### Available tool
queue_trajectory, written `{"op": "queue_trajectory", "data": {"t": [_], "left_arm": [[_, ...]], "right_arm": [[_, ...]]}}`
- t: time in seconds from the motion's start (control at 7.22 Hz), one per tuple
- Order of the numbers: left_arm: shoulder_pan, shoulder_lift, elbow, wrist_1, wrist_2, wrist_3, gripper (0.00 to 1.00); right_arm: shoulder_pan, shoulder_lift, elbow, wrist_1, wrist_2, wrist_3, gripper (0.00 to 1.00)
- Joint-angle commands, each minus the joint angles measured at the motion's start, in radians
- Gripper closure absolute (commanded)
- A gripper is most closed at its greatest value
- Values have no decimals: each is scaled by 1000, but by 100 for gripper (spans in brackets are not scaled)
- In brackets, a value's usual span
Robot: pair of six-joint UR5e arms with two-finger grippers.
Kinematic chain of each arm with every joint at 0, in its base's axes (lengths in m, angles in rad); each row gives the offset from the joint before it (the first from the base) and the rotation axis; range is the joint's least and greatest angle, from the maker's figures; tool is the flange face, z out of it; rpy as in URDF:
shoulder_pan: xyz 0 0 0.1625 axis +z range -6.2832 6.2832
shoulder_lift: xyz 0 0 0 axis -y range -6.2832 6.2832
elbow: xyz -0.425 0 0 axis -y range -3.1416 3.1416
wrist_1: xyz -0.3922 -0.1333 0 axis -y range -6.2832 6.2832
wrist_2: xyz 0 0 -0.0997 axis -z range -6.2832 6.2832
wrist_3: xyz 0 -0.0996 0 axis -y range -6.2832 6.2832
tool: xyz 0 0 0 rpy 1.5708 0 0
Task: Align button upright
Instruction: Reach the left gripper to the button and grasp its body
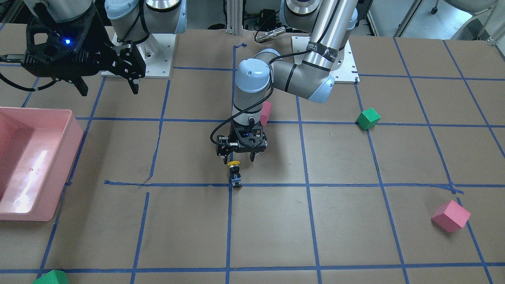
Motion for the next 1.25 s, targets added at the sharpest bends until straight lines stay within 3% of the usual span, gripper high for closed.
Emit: {"op": "queue_trajectory", "data": {"t": [0.0,0.28,0.55,0.83,0.97,1.11], "left_arm": [[-1,-22,21,0,0,0,12],[-1,-26,25,-2,-3,3,100],[-1,-29,90,-18,-4,-6,100],[-1,-22,170,-177,-12,-137,100],[8,-16,202,-313,-64,-246,100],[53,-2,227,-416,-186,-341,100]], "right_arm": [[1,-2,0,2,-8,0,0],[1,-6,-3,2,-12,0,0],[1,-8,-1,5,-9,0,0],[1,-9,-1,6,-11,0,0],[1,-9,-1,6,-12,0,0],[-1,-11,-4,8,-14,0,0]]}}
